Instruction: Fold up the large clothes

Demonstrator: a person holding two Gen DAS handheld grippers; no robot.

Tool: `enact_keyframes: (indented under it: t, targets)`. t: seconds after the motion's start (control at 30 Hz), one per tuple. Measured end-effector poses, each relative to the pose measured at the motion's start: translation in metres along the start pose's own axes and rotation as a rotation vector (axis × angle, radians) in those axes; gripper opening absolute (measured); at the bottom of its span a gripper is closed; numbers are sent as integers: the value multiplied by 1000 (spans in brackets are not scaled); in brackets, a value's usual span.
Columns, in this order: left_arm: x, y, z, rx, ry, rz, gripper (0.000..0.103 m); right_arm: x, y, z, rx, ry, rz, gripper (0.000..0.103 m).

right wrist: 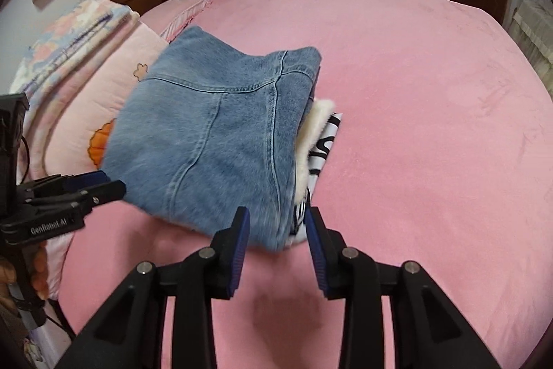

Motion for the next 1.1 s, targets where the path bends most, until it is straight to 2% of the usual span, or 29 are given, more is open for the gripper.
enact_keyframes:
  t: [0.33, 0.6, 0.67, 0.73, 0.97, 1.1]
  targets:
    - [-89, -48, 75, 5, -84, 38, 58, -107, -50, 23, 30, 20, 25, 34]
    - [-149, -106, 150, 9, -79, 67, 58, -194, -109, 50, 8, 18, 59, 34]
    - [-160, -127, 168, 8, -73, 80, 66, -212, -130, 55, -13, 5, 60, 34]
    - [-167, -148, 184, 3, -70, 90, 71, -223, -146, 60, -24, -3, 59, 34]
    - [-171, -234, 234, -22, -50, 84, 71, -250, -221, 78, -34, -51, 32, 34]
    - [-164, -271, 250, -49, -41, 85, 72, -260, -257, 83, -32, -105, 36, 36]
Point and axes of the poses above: each gripper's, at about its wrist camera, not at the fingertips, and x roughly the way its jaws point, z to its right, y to its top, the point moved 1 cm from there along x, roughly the way its jaws point, and after that the axes turned 7 degrees about -y, right-handed, at the moved point
